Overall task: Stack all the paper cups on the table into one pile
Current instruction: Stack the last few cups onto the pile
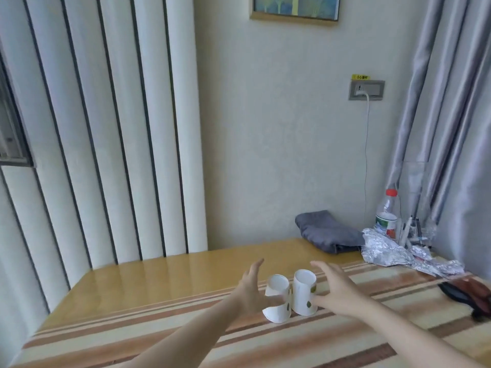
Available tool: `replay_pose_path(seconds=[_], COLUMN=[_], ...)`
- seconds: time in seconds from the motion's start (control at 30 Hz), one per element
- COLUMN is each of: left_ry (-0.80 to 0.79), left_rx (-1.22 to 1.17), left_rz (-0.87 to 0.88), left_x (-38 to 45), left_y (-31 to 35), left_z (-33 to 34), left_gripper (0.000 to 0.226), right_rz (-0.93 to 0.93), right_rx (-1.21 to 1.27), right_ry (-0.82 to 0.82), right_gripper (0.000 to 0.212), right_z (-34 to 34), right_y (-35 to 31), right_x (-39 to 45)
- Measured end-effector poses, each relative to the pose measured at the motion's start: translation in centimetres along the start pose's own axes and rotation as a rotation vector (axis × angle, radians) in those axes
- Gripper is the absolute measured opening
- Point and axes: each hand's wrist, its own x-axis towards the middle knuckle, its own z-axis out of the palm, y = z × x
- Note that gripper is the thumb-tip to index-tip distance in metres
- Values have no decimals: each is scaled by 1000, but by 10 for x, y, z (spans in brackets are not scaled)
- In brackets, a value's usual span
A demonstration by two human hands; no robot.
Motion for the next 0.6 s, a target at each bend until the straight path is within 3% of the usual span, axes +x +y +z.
replay_pose_path(seconds=[0.13, 0.27, 0.4, 0.6], left_ry=[6, 59, 162, 273], left_rx=[-3, 12, -53, -122], left_rz=[-22, -17, 21, 146], left_x=[30, 28, -4, -112], left_y=[-4, -2, 18, 81], left_z=[27, 29, -14, -89], left_gripper=[97, 81, 74, 55], right_rz=[35, 90, 104, -3], right_rx=[51, 120, 216, 369], right_ry=[-17, 34, 130, 251], right_gripper=[81, 63, 47, 41], right_z=[18, 36, 30, -32], right_y=[13, 18, 6, -59], right_x=[30, 36, 18, -45])
